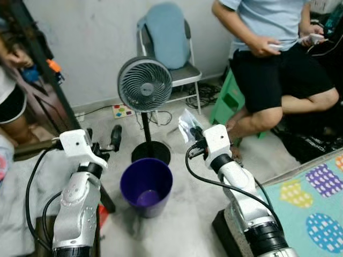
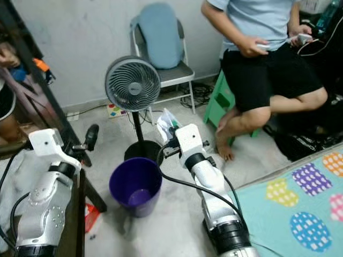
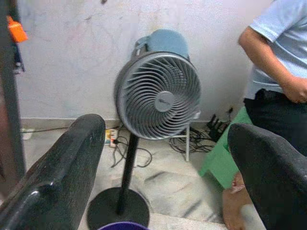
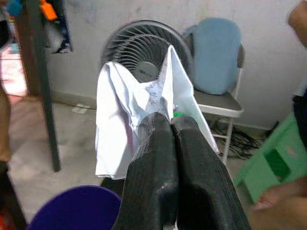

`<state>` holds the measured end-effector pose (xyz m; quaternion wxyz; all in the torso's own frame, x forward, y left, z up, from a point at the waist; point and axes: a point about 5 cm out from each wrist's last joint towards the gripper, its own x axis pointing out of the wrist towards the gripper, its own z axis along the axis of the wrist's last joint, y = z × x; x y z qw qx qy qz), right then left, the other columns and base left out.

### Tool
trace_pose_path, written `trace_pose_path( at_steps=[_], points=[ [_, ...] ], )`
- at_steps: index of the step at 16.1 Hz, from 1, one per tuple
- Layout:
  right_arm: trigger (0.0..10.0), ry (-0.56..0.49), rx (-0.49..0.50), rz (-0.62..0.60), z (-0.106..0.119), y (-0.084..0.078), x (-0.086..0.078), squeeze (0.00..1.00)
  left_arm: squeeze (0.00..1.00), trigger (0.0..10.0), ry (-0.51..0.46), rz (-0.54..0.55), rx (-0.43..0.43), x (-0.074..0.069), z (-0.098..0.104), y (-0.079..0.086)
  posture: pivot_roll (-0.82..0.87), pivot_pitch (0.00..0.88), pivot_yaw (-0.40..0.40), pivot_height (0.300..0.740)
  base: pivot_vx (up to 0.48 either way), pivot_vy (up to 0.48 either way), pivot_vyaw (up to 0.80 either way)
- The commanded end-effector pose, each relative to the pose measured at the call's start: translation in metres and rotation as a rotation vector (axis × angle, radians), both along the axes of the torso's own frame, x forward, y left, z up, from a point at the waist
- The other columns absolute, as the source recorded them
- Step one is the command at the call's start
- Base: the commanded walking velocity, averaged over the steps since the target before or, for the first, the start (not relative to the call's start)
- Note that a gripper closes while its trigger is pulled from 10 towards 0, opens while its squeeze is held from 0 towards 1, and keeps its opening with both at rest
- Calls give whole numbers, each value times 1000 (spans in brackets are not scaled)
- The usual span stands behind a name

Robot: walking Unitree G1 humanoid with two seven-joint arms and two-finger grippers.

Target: Clean up the room

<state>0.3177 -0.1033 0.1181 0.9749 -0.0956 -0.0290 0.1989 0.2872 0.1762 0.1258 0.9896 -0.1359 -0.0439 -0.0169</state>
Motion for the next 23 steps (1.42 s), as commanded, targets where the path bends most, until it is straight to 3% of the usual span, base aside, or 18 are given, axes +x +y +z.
trace_pose_path(
  at_steps=[1,8,14,23],
  points=[
    [10000,-4,-5,-25,0,-8,0,0,0,10000,2,-21,-3,1,1,-7,-52,18,20,740,0,0,0],
    [10000,-16,-14,-21,1,-6,1,0,0,10000,4,-29,1,2,1,-7,-52,11,22,740,0,0,800],
    [10000,-13,-3,-28,0,-7,0,0,0,10000,-10,-67,-8,1,2,-11,-56,5,25,740,0,0,0],
    [10000,-18,-23,-16,-1,-7,0,0,0,10000,-15,-76,-19,0,2,-13,-55,4,17,740,354,0,0]
  ],
)
